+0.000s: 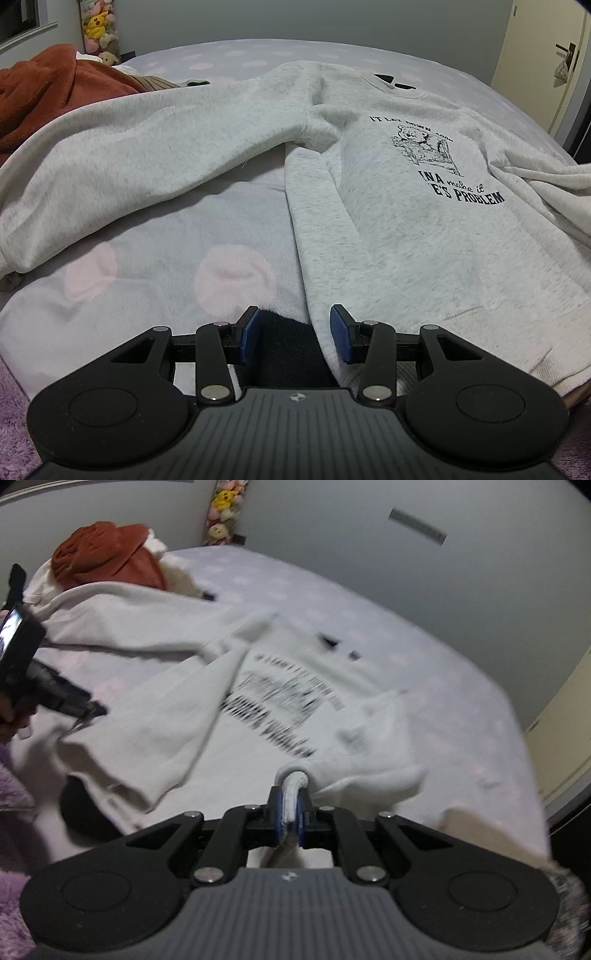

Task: Fold clothes
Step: 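Pull the held sleeve outward from the body and open the right gripper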

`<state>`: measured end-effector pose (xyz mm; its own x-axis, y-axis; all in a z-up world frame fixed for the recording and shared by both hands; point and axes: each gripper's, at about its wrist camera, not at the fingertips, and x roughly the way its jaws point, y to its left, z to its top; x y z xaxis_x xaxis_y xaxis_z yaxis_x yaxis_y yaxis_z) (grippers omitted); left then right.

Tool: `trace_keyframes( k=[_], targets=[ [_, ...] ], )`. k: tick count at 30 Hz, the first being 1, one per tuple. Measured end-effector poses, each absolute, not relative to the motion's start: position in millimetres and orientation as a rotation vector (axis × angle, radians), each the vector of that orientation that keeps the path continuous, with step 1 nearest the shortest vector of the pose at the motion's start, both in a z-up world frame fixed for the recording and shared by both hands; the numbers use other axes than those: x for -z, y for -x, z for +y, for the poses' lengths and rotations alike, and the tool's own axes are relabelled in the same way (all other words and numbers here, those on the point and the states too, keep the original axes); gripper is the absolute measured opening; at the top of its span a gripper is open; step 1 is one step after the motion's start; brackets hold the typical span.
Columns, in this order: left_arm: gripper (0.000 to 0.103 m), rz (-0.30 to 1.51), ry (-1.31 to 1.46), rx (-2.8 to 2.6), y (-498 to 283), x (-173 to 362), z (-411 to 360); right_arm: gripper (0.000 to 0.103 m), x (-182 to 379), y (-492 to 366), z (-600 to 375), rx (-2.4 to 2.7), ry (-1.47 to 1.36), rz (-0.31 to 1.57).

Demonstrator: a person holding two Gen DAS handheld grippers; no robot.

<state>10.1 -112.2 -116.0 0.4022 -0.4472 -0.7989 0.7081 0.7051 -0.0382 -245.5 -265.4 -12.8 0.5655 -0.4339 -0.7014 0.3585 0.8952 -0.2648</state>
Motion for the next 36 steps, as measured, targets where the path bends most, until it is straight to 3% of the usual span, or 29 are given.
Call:
trace_keyframes(
  k=[9,11,13,17,24,26,27,28,36],
  targets=[
    [0.04,0.897,-0.32,0.75,-11.5,116.0,-110.8,0.01,75.8,237.5,-256.2,0.406,-0.034,0.988],
    [0.04,0.896,-0.32,0.75,-11.7,116.2,-111.0,0.014,71.9,242.2,-257.8,0.402,-0.063,0.97],
    [0.04,0.896,-0.32,0.751,-11.9,116.4,-111.0,0.032,61.0,248.0,-257.1,0.38,-0.096,0.935],
    [0.04,0.899,-0.316,0.752,-13.2,117.0,-111.0,0.035,29.7,259.0,-256.4,0.414,-0.137,0.827],
    [0.04,0.901,-0.31,0.753,-13.1,116.8,-110.5,0.03,29.3,269.6,-279.7,0.595,-0.247,0.816],
    [0.04,0.902,-0.306,0.753,-13.2,116.8,-110.5,0.022,36.5,266.7,-281.5,0.576,-0.275,0.83],
    [0.04,0.903,-0.305,0.753,-13.4,116.9,-110.5,0.009,39.9,265.2,-280.3,0.577,-0.268,0.839],
    [0.04,0.903,-0.305,0.753,-13.5,116.9,-110.3,0.007,41.7,263.9,-279.1,0.582,-0.257,0.845],
    [0.04,0.907,-0.304,0.75,-13.3,116.2,-110.4,0.006,-12.9,280.5,-320.1,0.661,-0.217,0.789]
  ],
)
